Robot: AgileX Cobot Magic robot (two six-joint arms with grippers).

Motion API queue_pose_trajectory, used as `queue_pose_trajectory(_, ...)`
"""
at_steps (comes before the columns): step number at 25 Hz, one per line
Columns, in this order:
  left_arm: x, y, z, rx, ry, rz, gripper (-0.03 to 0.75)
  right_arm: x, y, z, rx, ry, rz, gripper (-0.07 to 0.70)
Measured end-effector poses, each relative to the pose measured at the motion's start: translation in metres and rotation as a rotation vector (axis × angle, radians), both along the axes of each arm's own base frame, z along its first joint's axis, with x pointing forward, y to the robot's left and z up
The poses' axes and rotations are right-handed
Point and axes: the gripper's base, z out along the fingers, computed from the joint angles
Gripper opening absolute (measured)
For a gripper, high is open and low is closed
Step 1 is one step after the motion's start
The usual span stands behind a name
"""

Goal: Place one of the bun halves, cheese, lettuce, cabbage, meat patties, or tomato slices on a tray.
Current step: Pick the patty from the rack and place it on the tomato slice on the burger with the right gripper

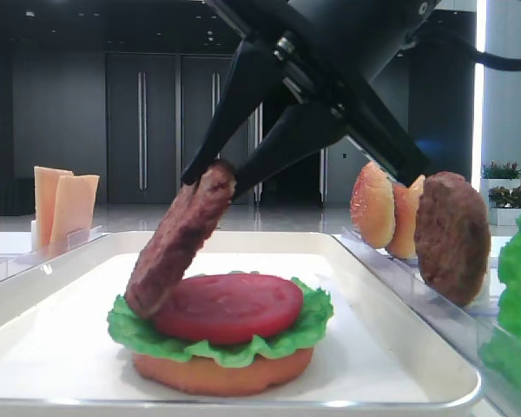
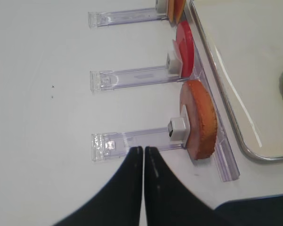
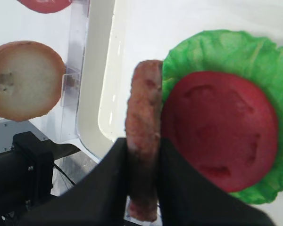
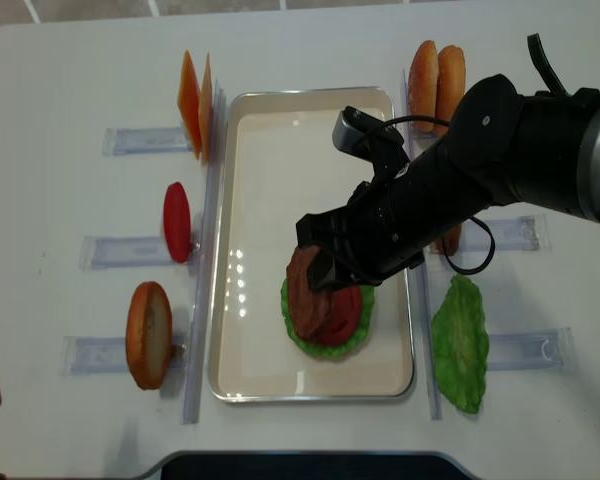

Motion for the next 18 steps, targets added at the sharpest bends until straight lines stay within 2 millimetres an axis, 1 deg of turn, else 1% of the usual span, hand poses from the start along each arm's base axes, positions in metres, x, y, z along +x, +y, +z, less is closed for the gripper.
queue_pose_trajectory(18, 0.0000, 0.0000, 0.0000, 0.000, 0.000, 0.000, -0.001, 0.0002, -0.0001, -0.0001, -0.002, -0.005, 0.003, 0.155)
